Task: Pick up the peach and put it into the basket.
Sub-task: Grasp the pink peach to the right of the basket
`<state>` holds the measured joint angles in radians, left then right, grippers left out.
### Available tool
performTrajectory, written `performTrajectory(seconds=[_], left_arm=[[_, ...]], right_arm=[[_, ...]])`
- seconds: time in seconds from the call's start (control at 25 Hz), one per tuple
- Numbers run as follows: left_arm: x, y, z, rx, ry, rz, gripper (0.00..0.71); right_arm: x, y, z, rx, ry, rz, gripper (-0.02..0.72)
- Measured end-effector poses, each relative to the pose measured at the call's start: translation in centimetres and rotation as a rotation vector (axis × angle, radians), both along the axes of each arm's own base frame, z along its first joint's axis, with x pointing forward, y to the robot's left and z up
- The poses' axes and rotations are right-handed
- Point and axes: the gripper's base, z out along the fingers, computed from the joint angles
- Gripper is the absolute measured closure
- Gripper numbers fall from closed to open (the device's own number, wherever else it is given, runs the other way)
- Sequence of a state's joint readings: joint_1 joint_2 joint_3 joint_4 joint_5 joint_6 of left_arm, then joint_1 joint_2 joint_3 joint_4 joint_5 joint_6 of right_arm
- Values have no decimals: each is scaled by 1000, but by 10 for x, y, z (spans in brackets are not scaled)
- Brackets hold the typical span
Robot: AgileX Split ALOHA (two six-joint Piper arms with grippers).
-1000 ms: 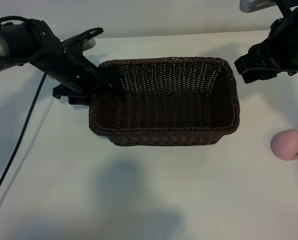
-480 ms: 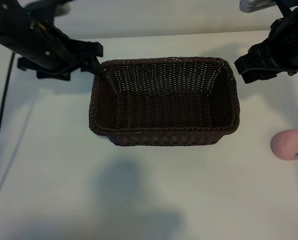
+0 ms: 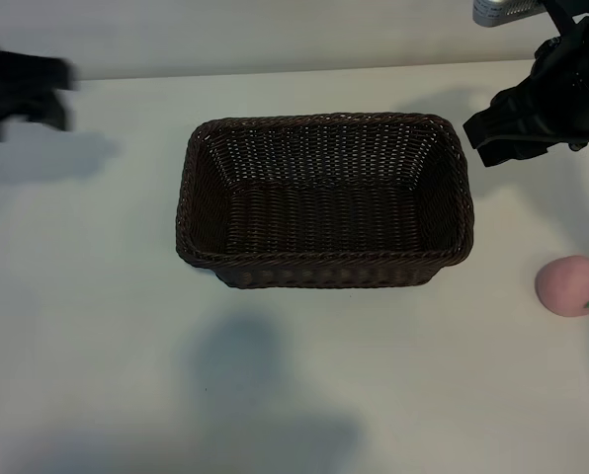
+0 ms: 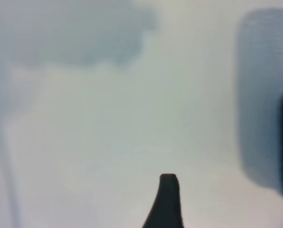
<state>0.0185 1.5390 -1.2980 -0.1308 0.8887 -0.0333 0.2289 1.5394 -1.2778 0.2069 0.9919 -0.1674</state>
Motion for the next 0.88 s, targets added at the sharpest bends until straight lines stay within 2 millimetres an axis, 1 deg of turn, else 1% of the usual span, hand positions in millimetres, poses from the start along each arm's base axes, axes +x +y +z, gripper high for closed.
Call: performTrajectory(seconds=[0.04,0.16,0.2,0.28,0.4,0.52,0.6,0.64,0.72,0.76,0.8,0.88], left_arm=[[-6,15,7,11,-9,28,66],[-27,47,27,44,-37,91,70],[-33,54,32,50,-42,109,71],[-45,60,43,61,-65,127,75],[-66,57,63,79,-115,117,81],[-103,48,94,106,-218,103,87],[-139,39,118,130,-329,102,93],[-156,35,126,140,-373,104,96],[-205,24,139,170,-480,105,102],[-225,19,140,180,-500,104,104],[-239,16,138,190,-508,110,106],[-262,13,126,205,-508,138,110]], right_arm=[[0,0,0,0,0,0,246],[0,0,0,0,0,0,246],[0,0,0,0,0,0,246],[0,0,0,0,1,0,246],[0,0,0,0,1,0,246],[0,0,0,0,0,1,246],[0,0,0,0,0,1,246],[0,0,0,0,0,1,246],[0,0,0,-1,0,2,246],[0,0,0,-1,0,2,246],[0,0,0,-1,0,2,246],[0,0,0,-2,0,2,246]])
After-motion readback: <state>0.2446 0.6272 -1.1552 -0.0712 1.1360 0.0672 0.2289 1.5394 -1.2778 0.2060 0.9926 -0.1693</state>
